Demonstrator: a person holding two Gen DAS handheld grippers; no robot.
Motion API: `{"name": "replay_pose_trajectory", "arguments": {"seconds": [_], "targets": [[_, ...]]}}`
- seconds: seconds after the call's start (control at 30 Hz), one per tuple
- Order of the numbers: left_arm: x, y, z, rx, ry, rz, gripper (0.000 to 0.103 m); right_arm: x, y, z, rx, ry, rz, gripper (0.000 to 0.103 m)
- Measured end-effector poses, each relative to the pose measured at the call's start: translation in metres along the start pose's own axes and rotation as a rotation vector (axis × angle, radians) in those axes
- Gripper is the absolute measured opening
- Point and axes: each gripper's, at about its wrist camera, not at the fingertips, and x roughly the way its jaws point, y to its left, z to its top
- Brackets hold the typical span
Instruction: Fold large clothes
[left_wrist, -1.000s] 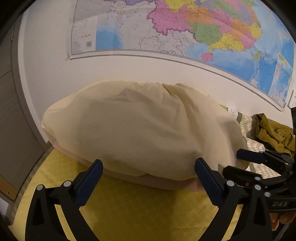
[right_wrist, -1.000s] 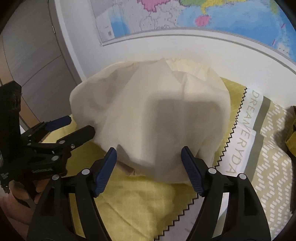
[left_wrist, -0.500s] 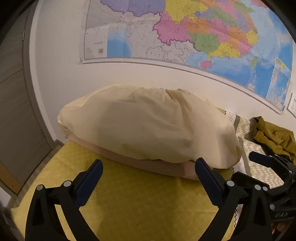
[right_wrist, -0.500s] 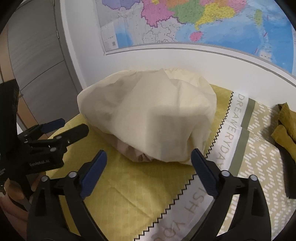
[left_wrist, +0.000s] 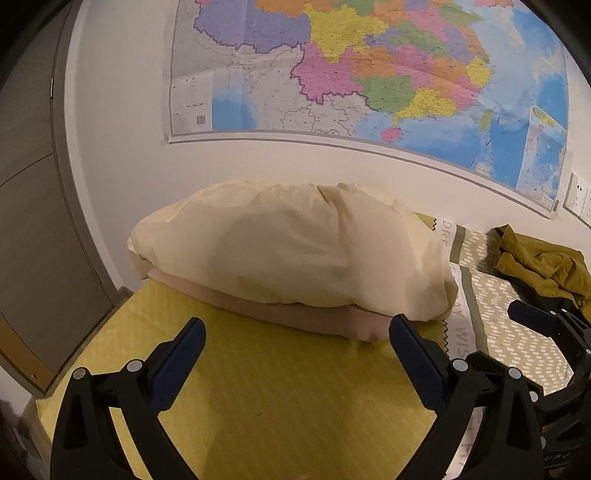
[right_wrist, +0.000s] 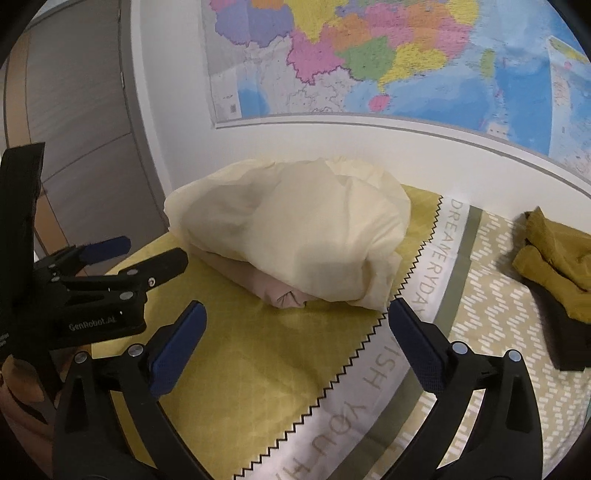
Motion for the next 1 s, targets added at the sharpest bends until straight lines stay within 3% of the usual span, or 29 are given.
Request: {"name": "replay_pose_trajectory", "arguments": {"seconds": [1.0], "targets": [[-0.029,-0.014,-0.013,0.017,-0.037,0.030,0.096,-0.027,0.002,-0.017,0.028,-0.026,0.012,0.097]]}}
